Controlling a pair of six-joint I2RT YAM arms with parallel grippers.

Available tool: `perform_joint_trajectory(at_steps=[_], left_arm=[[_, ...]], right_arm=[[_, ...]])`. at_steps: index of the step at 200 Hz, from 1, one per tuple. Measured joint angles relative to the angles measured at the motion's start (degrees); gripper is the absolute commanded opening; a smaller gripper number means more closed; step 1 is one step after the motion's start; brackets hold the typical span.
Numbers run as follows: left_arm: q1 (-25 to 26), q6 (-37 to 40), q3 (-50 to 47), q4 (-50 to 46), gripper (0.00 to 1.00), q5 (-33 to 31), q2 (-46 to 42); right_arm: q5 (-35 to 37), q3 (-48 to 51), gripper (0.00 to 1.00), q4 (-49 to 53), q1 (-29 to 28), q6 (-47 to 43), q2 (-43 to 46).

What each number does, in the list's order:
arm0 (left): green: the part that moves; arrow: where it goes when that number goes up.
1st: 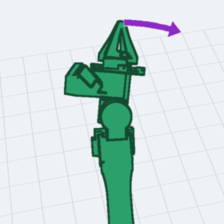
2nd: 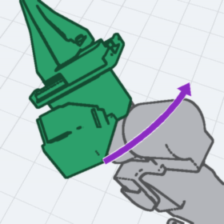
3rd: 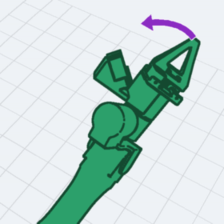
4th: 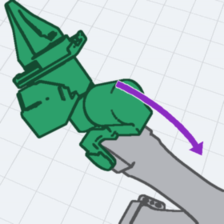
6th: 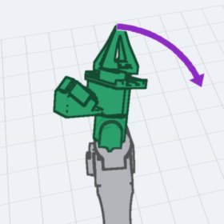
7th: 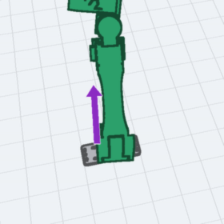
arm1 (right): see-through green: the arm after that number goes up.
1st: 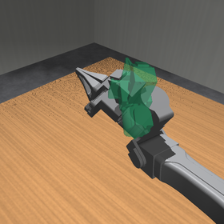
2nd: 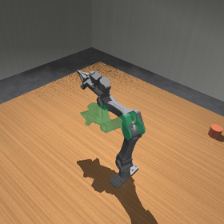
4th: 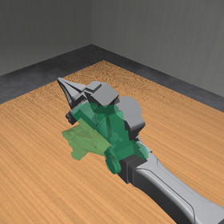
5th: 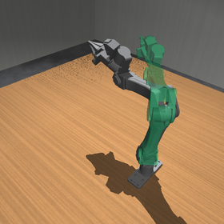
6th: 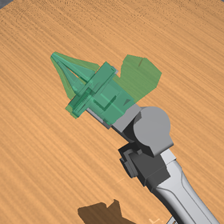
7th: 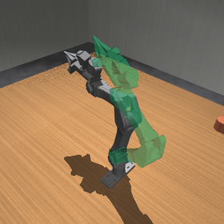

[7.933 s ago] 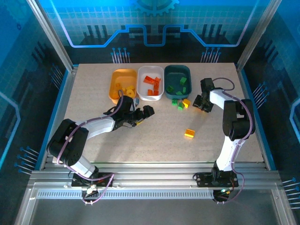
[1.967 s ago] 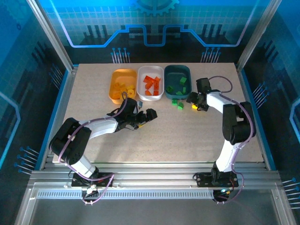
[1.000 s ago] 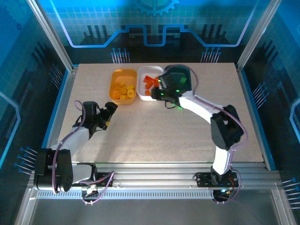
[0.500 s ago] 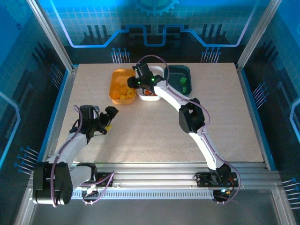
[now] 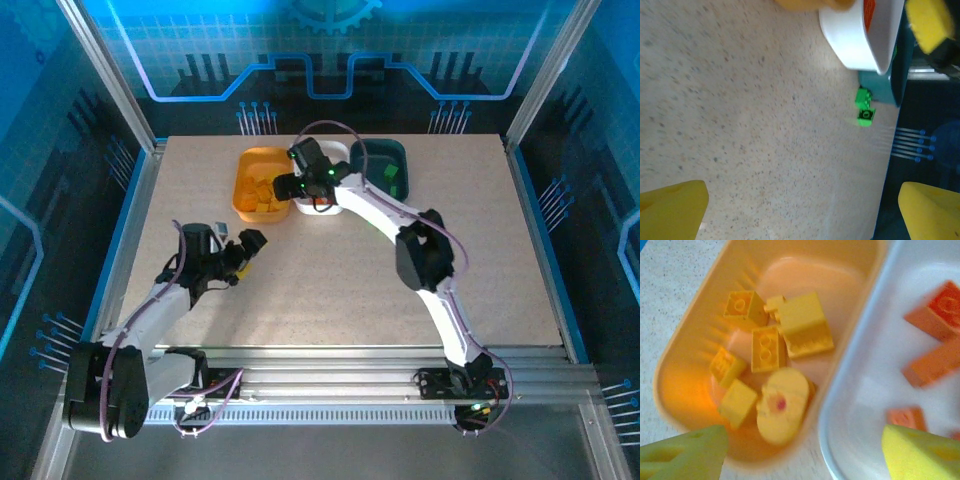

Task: Sort the legos into containers by color

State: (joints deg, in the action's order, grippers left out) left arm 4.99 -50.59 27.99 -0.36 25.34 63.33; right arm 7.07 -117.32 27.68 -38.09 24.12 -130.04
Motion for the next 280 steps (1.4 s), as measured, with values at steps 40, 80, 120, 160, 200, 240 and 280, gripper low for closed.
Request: perform_joint_trajectory(at_steps=[40, 80, 120, 160, 200, 240, 280], left_arm=[[9.0, 0.0, 1.3, 3.4, 0.99, -1.9, 6.9], [14.5, -0.1, 5.9, 7.7, 0.99, -2.2, 16.8], [17.3, -0.5, 10.1, 10.8, 0.99, -2.2, 22.8], [18.2, -0.5, 11.1, 11.8, 0.99, -2.2, 24.0], [18.2, -0.5, 11.1, 11.1, 0.99, -2.8, 23.9], [18.2, -0.4, 11.2, 11.2, 0.99, -3.1, 23.9], [18.2, -0.4, 11.6, 11.2, 0.99, -3.0, 24.0]], right_arm=[[4.7, 29.5, 0.80, -8.0, 3.2, 1.2, 23.1], [5.0, 47.8, 0.82, -9.9, 14.7, 2.4, 29.1], [4.5, 51.6, 0.82, -8.9, 17.8, 3.1, 28.2], [4.5, 48.6, 0.72, -9.5, 17.9, 5.0, 22.1], [5.4, 48.1, 0.56, -9.3, 18.2, 6.4, 19.6], [7.8, 50.4, 0.40, -10.8, 18.6, 6.8, 20.2], [8.7, 54.9, 0.37, -12.4, 18.7, 6.3, 24.9]])
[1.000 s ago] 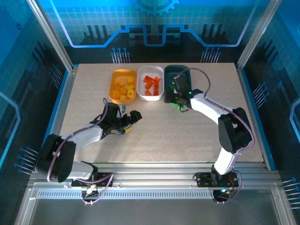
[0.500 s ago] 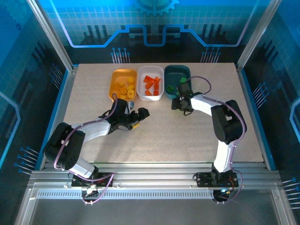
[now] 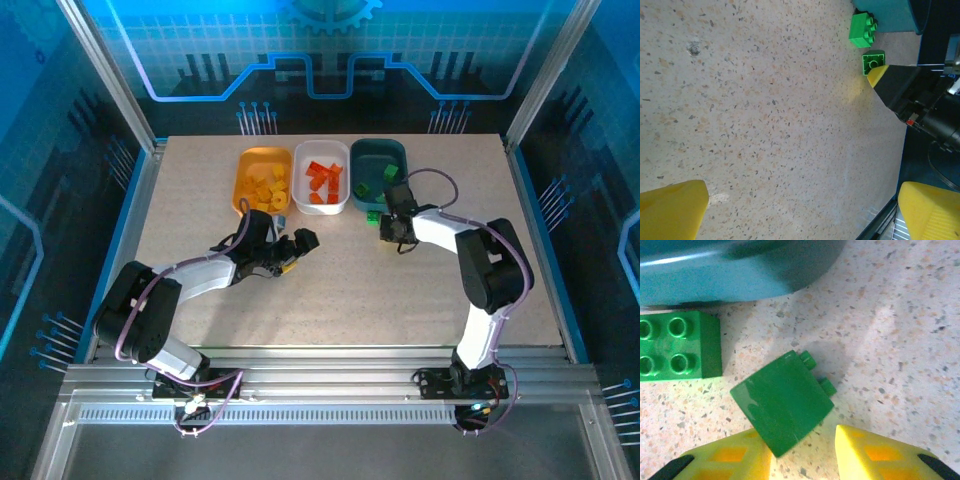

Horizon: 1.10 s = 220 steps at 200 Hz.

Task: Sort the legos into containers by color

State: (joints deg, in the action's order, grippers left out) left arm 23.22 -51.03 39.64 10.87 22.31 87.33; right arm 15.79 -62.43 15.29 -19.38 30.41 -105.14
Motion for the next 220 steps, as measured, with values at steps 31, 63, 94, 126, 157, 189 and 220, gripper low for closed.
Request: perform_joint_trajectory(at_steps=[31, 63, 94, 126, 157, 189, 220], left_arm=[[0.0, 0.0, 0.0, 0.0, 0.99, 0.0, 0.1], [0.0, 0.0, 0.1, 0.0, 0.99, 0.0, 0.1], [0.0, 0.0, 0.1, 0.0, 0.99, 0.0, 0.1], [0.0, 0.0, 0.1, 0.0, 0.99, 0.0, 0.1], [0.0, 0.0, 0.1, -0.1, 0.99, 0.0, 0.1], [0.0, 0.0, 0.1, 0.0, 0.99, 0.0, 0.1], [0.0, 0.0, 0.1, -0.1, 0.99, 0.0, 0.1]], right_arm=[[0.5, 1.4, 0.36, -0.5, 0.0, -0.2, 3.1], [0.7, 1.1, 0.62, -0.5, 0.0, -1.1, 4.2], [0.7, -3.7, 0.62, 1.8, 0.1, -2.0, 1.0], [0.2, -6.8, 0.57, 2.3, 1.1, -2.4, -3.3], [0.1, -8.8, 0.51, 3.8, 1.8, -2.6, -6.1], [-0.3, -11.4, 0.43, 4.8, 1.8, -3.4, -7.6], [-0.9, -12.5, 0.39, 5.3, 1.8, -3.8, -8.1]])
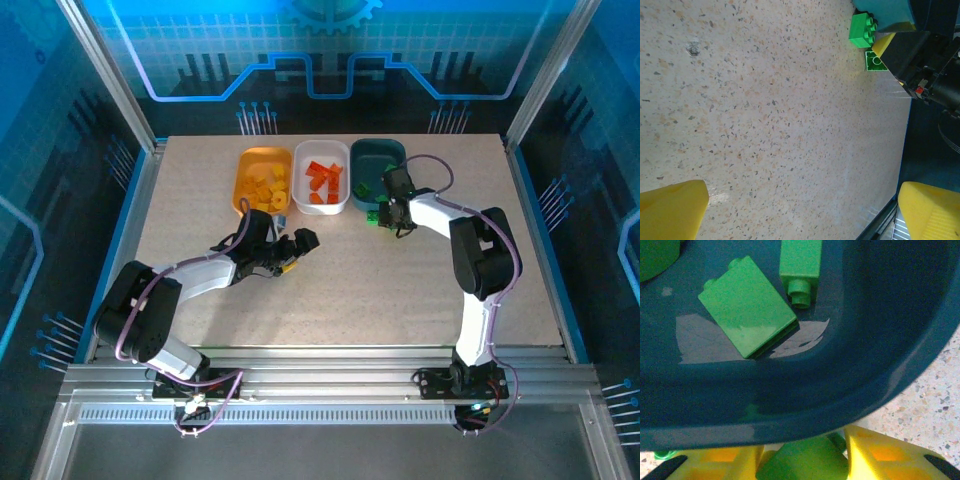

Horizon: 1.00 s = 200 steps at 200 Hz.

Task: Sort the legos into containers by color

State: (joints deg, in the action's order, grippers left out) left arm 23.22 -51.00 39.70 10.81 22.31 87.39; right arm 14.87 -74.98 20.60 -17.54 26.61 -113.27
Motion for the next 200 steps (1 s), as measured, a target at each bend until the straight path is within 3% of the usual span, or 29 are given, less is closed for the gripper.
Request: perform_joint_trajectory(at_steps=[200], left_arm=[[0.0, 0.0, 0.0, 0.1, 0.99, 0.0, 0.6]], right_arm=[[-1.8, 8.0, 0.30, -2.0, -0.4, 1.9, 8.8]])
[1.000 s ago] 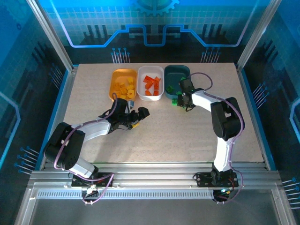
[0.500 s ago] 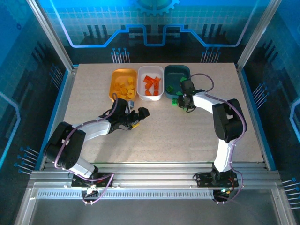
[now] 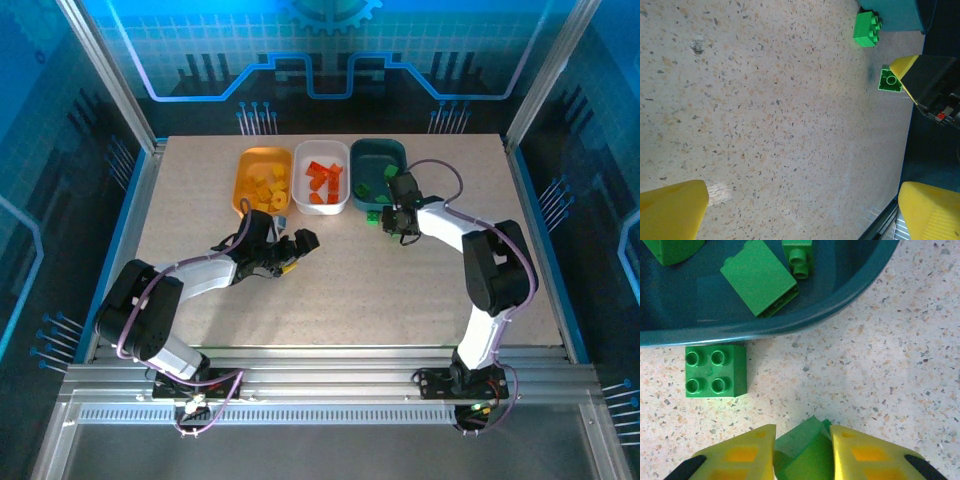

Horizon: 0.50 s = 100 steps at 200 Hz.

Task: Sort the legos into containers by color

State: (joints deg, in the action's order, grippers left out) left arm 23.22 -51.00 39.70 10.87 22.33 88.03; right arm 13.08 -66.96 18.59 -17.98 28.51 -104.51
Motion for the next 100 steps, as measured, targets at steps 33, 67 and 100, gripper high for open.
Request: perform_joint_trajectory(at_steps=[33, 67, 100], left_arm=[[0.0, 0.0, 0.0, 0.0, 0.99, 0.0, 0.0], [0.0, 0.0, 0.0, 0.0, 0.99, 0.0, 0.0], [0.0, 0.0, 0.0, 0.0, 0.99, 0.0, 0.0]], right_arm=[[-0.1, 0.5, 0.29, -0.2, 0.0, 0.2, 0.9], [-0.2, 0.5, 0.29, -0.2, 0.0, 0.4, 2.3], [-0.2, 0.0, 0.29, 0.0, 0.0, 0.4, 4.4]])
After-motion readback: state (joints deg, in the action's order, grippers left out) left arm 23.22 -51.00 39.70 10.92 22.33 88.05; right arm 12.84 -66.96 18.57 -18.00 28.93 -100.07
